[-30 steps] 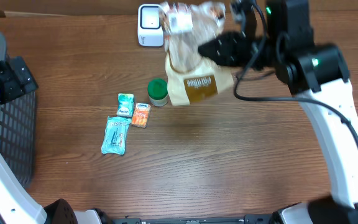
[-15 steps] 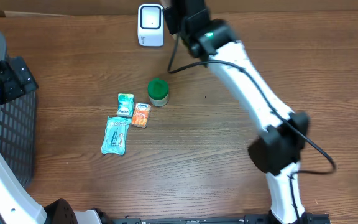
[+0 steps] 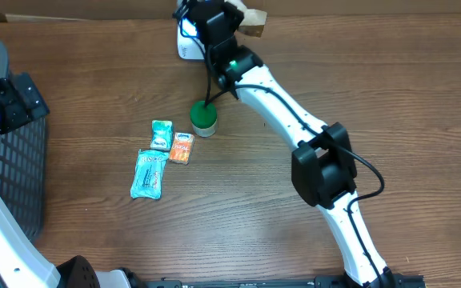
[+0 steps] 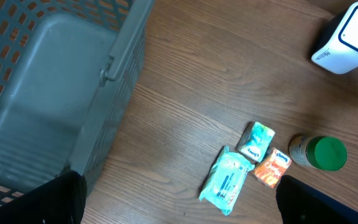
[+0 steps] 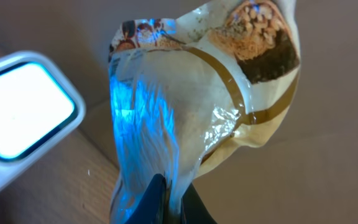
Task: Scan the item barcode
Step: 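Hold the snack bag in front of the scanner with the right gripper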
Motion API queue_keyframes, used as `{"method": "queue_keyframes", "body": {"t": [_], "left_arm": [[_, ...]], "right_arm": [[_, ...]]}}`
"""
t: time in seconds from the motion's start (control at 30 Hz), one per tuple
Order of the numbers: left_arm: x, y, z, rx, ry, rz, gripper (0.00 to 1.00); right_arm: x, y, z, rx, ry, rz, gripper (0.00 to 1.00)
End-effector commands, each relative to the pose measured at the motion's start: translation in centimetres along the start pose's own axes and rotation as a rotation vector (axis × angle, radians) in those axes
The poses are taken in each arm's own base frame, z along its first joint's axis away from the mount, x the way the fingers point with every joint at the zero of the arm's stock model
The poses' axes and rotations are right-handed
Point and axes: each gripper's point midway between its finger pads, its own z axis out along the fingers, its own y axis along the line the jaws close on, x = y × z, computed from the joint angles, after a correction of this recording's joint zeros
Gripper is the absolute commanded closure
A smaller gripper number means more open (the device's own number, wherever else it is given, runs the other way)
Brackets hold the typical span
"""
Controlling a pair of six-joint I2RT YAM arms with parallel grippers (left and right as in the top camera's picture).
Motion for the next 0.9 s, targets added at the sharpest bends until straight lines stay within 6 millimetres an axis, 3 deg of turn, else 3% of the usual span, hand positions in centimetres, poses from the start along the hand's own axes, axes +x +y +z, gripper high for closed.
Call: {"method": "queue_keyframes", "body": {"t": [0.0, 0.27, 0.43, 0.87], "left_arm": [[-0.2, -0.3, -0.1, 0.012, -0.006, 0.018, 0.00], [-0.2, -0.3, -0.1, 0.012, -0.006, 0.018, 0.01], [-0.2, -0.3, -0.1, 0.012, -0.006, 0.018, 0.01], [-0.2, -0.3, -0.1, 0.012, -0.006, 0.018, 0.00]], "right_arm": [[-1.2, 2.0, -0.6, -0.003, -0.013, -0.189, 0.96], [0.2, 3.8, 0.6, 0.013, 0.031, -0.256, 0.96], [0.3, 2.7, 1.1, 0.107, 0.052, -0.207, 0.96], [0.9, 3.3, 1.5, 0.161, 0.078, -0.180, 0.96]]}}
